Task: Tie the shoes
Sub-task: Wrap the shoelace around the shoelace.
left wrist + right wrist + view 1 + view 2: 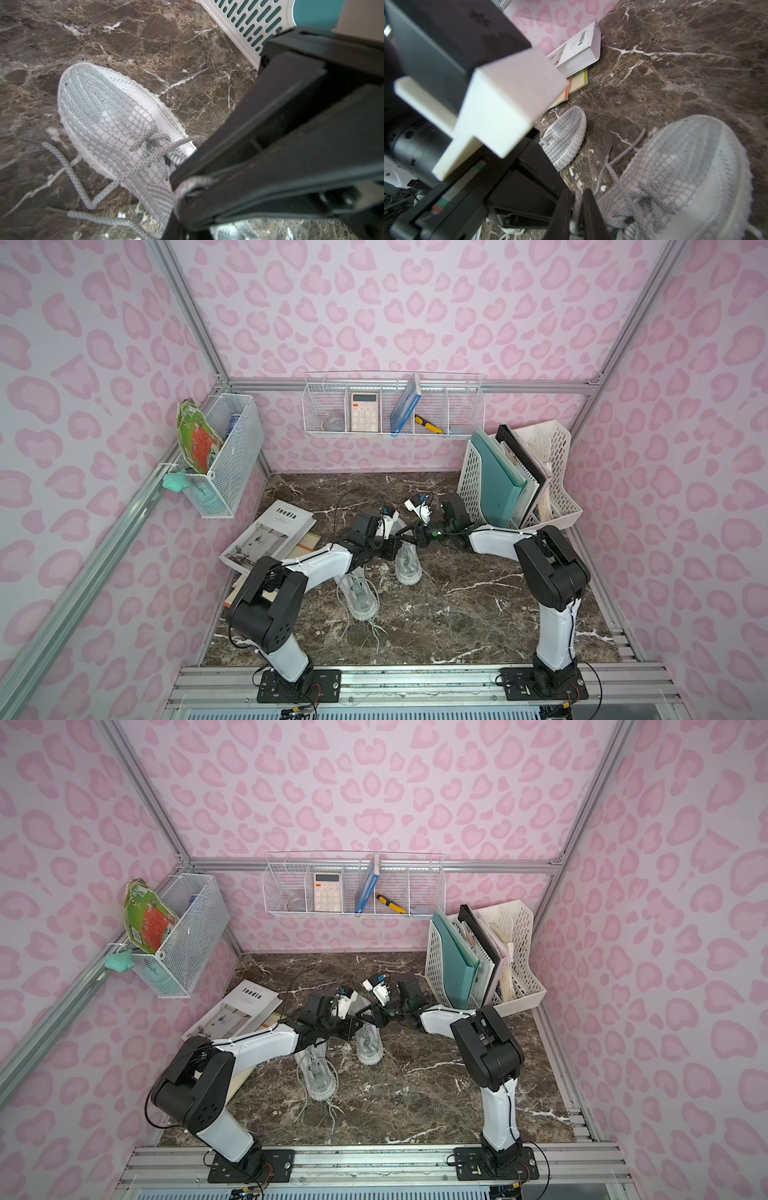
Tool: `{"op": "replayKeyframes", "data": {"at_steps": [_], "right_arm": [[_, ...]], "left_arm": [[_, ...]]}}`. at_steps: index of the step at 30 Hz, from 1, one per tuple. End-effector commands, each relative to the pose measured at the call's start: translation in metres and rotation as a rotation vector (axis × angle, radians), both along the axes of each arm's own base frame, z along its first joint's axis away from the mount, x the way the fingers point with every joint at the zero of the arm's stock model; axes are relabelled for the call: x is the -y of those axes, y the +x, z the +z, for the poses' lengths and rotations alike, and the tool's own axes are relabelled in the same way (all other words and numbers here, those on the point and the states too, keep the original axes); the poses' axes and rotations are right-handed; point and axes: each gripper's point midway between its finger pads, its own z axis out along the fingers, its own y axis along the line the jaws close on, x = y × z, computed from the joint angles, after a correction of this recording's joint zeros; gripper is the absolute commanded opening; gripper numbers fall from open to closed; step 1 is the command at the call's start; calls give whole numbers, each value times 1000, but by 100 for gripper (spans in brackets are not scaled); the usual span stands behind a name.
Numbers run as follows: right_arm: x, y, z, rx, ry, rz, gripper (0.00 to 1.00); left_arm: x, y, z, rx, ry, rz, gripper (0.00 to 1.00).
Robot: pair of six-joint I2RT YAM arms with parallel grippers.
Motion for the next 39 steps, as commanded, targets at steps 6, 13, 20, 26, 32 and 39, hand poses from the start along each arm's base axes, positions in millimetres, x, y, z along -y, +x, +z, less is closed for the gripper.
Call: {"op": "replayKeyframes", "data": {"at_steps": [6,13,20,26,32,39], "right_arm": [[1,2,11,28,18,-8,0],[2,2,9,21,14,-15,0],[1,3,9,17,19,-17,0],[0,3,8,15,17,-17,0],[0,3,7,13,22,-19,0],[3,3,4,5,19,-22,0]], "left_arm": [[1,-1,2,6,-9,-10,0],[-4,-4,7,10,-15,4,20],[-36,-9,13,-7,-61,110,41],[-80,6,-11,-171,41,319,45],[-96,34,-29,-275,122,434,48],[-98,51,-48,-306,235,449,48]]}}
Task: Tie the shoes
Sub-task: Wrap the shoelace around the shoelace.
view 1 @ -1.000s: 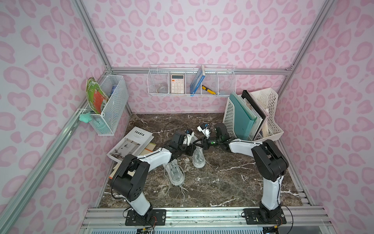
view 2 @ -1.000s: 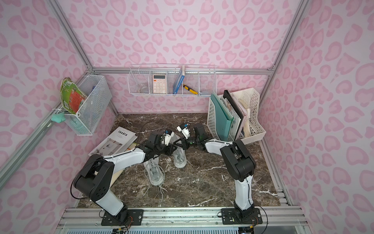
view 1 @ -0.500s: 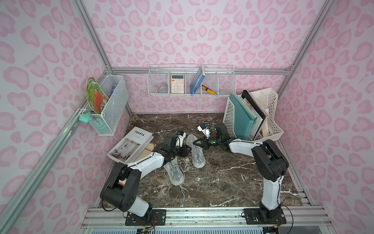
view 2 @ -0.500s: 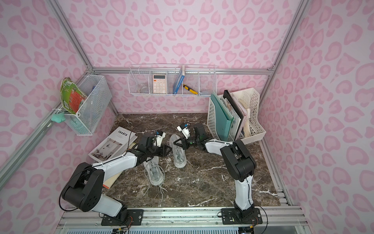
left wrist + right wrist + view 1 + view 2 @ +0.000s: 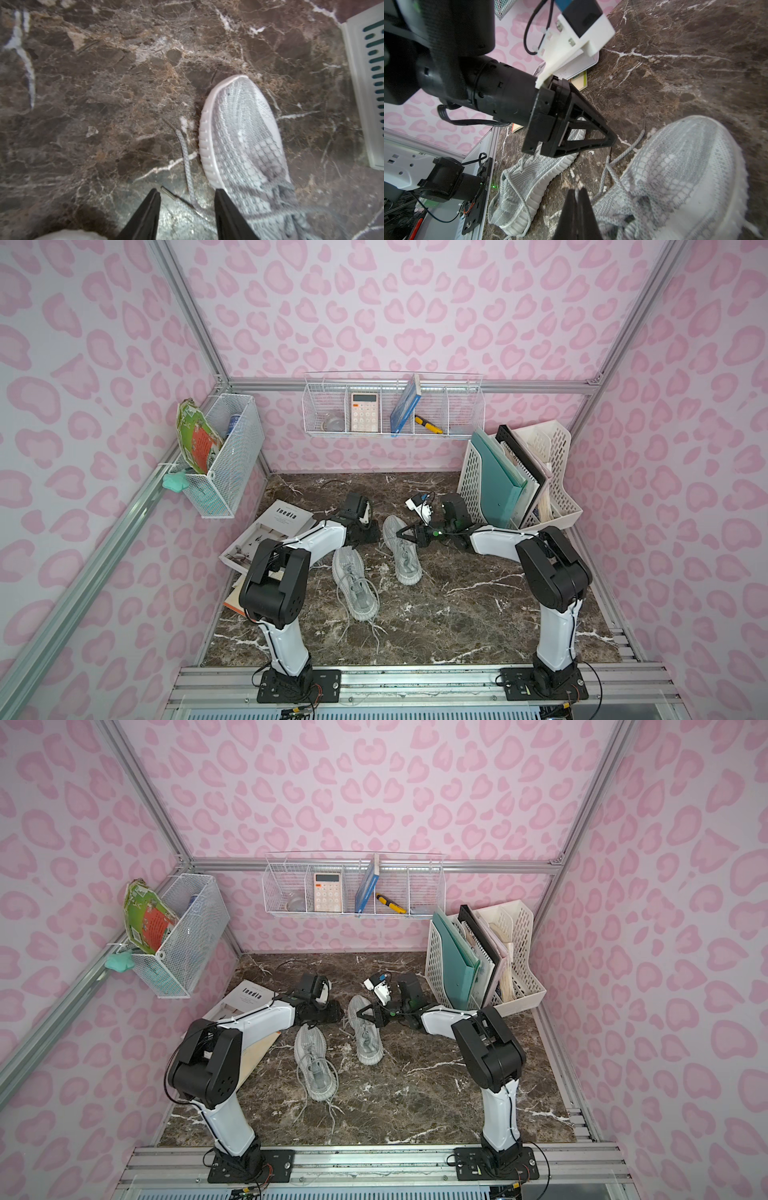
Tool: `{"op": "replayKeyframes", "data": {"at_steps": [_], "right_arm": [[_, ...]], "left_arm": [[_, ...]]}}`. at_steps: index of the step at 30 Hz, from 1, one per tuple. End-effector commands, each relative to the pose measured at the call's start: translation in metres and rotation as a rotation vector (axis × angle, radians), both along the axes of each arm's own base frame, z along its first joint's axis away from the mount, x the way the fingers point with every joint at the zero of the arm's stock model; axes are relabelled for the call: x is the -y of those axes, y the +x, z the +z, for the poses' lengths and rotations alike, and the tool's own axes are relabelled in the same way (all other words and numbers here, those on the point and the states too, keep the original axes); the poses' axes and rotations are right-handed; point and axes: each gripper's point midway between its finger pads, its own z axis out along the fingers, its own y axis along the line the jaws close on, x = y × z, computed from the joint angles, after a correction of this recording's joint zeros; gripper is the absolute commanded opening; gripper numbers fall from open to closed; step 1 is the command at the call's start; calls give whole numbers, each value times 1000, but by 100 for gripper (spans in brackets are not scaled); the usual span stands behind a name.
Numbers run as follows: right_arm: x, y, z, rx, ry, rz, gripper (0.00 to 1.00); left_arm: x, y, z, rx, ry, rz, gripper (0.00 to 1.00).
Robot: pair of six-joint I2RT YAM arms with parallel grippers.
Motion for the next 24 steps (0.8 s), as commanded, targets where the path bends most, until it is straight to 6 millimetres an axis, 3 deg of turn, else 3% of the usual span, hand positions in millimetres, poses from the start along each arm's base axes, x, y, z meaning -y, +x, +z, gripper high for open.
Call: {"op": "replayKeyframes", "data": {"at_steps": [1,8,12,20,22,24], "right_arm": [[-1,1,2,15,13,1,0],[-1,1,1,8,20,2,0],[-1,2,2,5,20,1,0],[-1,3,0,-1,14,-12,0],[-1,4,1,-1,5,-25,0],[-1,5,0,-1,-6,-46,0]], "left_arm": [[-9,-4,-14,-56,91,13,48],[0,-1,-33,-84,180,-15,48],[-1,-2,-43,-103,211,-10,42],[1,-5,-48,-105,212,-11,9],[1,-3,-39,-75,209,-5,1],[0,-1,-22,-31,199,0,0]]}}
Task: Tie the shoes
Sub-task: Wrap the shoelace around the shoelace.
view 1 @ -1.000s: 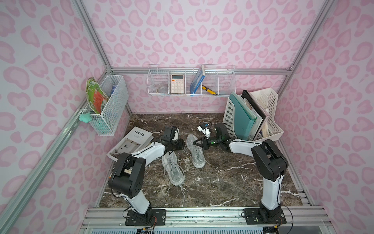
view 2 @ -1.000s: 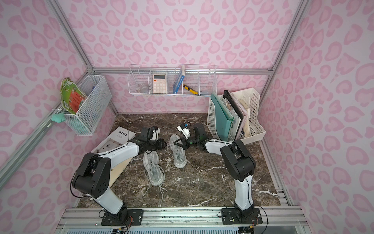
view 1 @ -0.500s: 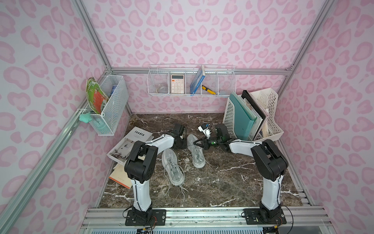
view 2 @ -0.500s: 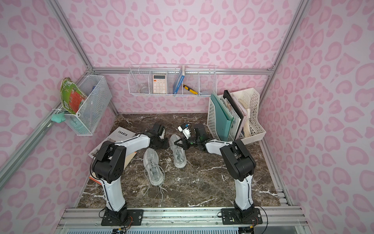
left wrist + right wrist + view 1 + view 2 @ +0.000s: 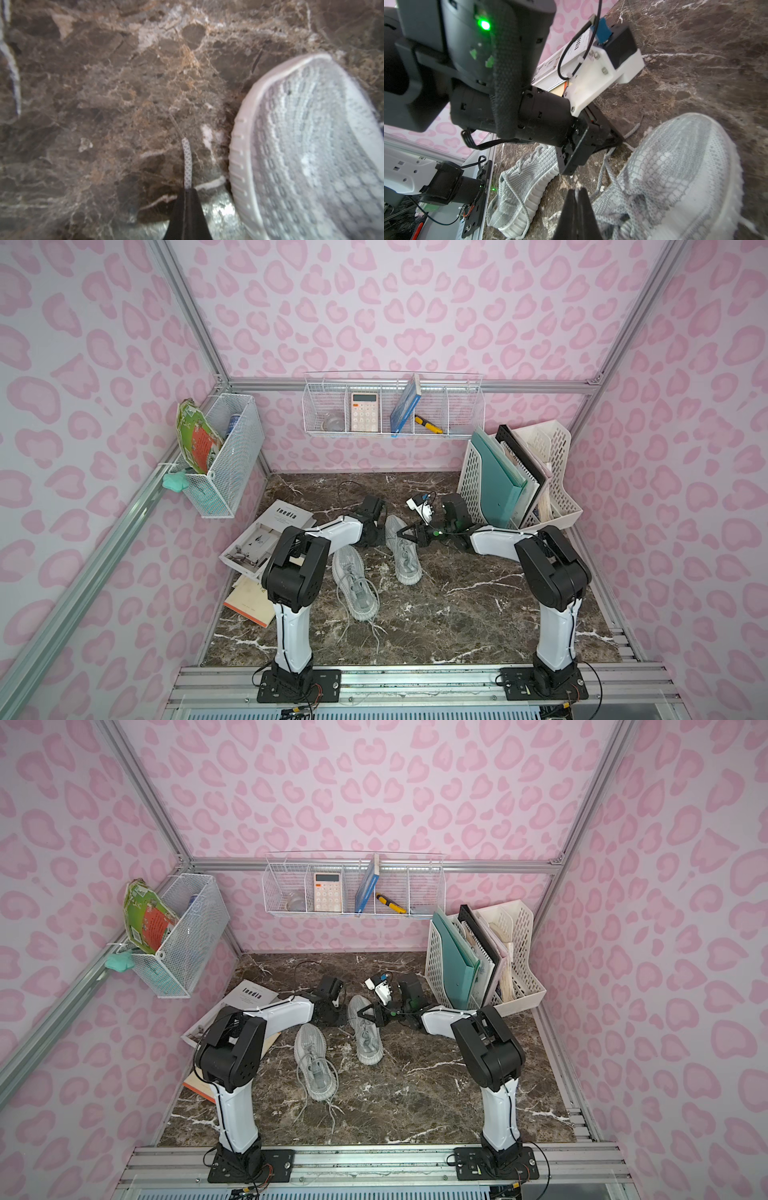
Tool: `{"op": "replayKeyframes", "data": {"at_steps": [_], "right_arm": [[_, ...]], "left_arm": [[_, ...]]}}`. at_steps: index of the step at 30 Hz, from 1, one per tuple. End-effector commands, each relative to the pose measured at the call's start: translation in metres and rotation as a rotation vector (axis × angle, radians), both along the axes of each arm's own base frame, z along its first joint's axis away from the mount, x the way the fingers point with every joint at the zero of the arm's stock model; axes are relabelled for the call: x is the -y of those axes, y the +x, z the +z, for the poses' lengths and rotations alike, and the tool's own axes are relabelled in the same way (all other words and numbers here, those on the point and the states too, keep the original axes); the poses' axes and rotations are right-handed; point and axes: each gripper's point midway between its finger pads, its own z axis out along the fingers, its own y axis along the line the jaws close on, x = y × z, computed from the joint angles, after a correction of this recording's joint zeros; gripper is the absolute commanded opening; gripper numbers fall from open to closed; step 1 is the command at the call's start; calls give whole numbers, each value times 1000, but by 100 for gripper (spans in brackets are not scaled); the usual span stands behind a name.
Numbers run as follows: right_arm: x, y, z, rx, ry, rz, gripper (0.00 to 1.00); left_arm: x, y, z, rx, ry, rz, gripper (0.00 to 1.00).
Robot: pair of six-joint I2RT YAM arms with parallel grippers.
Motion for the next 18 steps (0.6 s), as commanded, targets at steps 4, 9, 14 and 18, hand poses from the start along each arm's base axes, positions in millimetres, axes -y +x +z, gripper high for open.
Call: {"op": "replayKeyframes", "data": {"at_steps": [4,9,14,18], "right_arm": [[-1,7,3,-3,-29,-81,0],[2,14,2,-32,-49,-130,0],[0,17,-1,-76,-59,-140,0],[-1,19,-6,-102,-74,-147,0]], "left_arm": [[-6,-9,50,112,-37,6,0],[-8,-33,69,136,-94,-1,0],[0,-55,77,154,-168,-59,0],[13,-67,94,201,-239,-126,0]]}}
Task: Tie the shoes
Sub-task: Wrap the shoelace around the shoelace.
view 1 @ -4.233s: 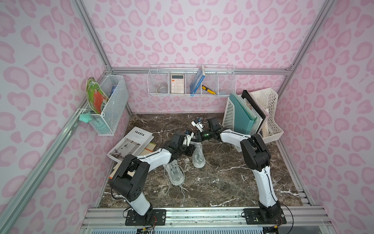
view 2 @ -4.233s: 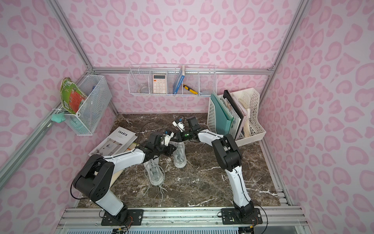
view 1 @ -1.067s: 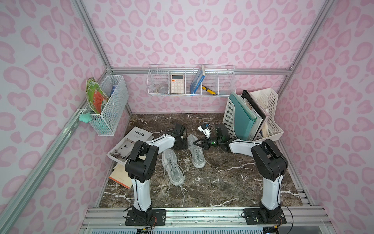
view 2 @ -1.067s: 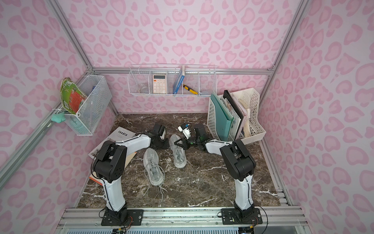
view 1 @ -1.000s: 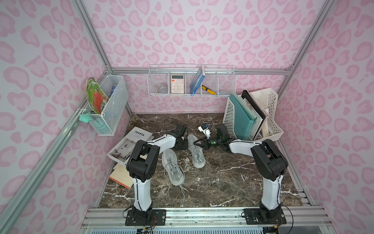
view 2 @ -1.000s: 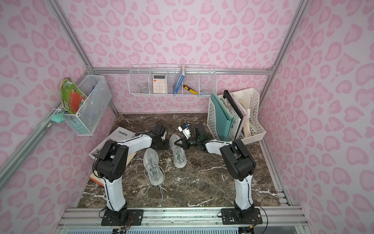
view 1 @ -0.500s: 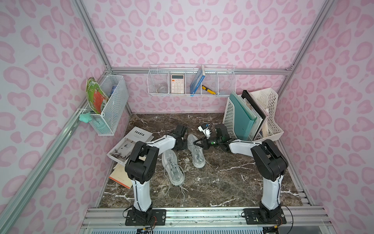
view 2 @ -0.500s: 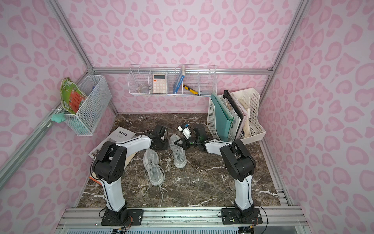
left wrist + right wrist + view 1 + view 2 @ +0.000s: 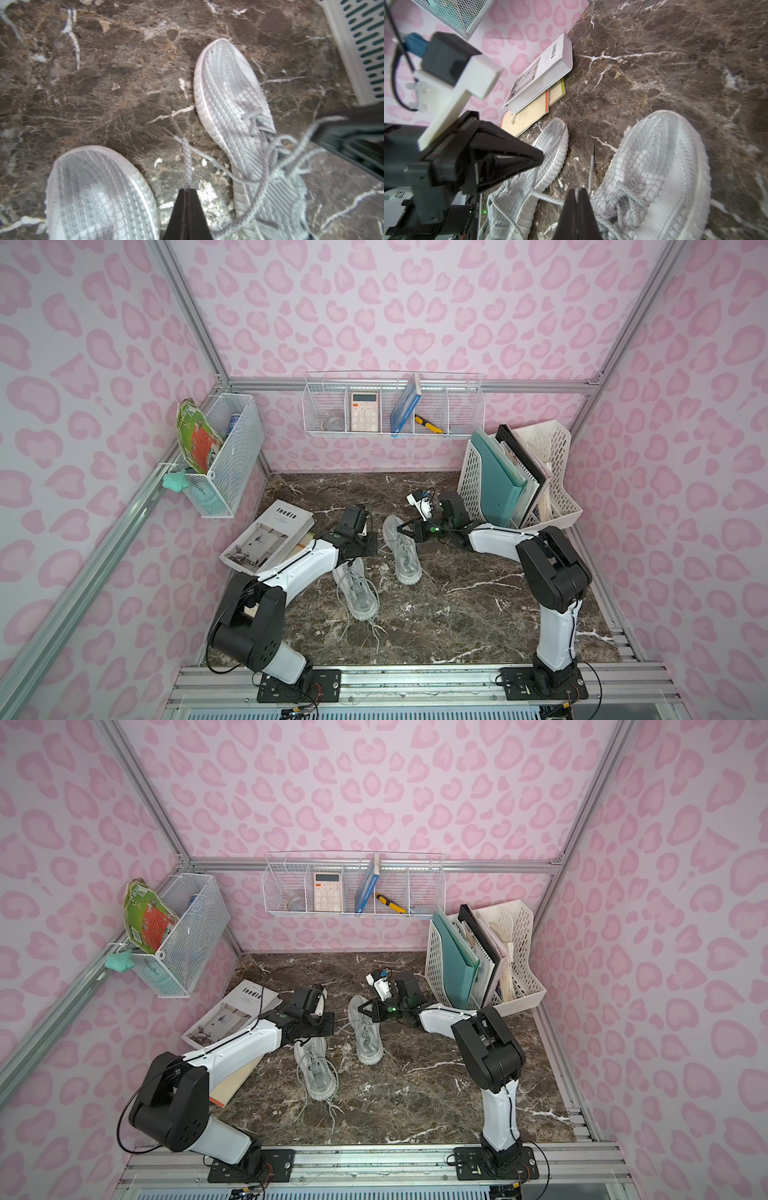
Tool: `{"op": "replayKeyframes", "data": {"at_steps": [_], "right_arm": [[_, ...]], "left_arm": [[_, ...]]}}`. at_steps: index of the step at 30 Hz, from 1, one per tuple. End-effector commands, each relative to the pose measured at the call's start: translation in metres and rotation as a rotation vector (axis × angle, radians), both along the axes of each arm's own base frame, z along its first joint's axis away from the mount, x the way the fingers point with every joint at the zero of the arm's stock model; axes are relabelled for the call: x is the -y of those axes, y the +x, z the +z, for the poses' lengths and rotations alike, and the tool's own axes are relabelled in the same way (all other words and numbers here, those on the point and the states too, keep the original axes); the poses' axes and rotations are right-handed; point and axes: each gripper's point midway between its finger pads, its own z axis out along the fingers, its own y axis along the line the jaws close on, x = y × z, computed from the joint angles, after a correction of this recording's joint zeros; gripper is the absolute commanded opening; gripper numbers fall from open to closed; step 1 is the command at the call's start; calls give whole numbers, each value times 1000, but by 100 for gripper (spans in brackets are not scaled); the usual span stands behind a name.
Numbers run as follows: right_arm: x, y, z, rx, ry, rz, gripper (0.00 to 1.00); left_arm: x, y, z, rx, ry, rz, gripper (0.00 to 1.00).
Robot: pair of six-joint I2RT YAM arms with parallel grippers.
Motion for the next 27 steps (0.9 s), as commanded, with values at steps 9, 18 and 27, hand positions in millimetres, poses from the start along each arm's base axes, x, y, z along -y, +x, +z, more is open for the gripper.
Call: {"op": "replayKeyframes", "data": {"at_steps": [9,18,27], "right_arm": [[-1,2,-9,-69,-23,-18,0],[3,9,-9,-128,-8,-12,0],[2,15,-8,-153,-1,22,0]], "left_arm": [[46,-6,36,97,-158,-182,0],[80,-14,45,150,-206,-285,0],[105,-19,46,163,-225,-355,0]]}}
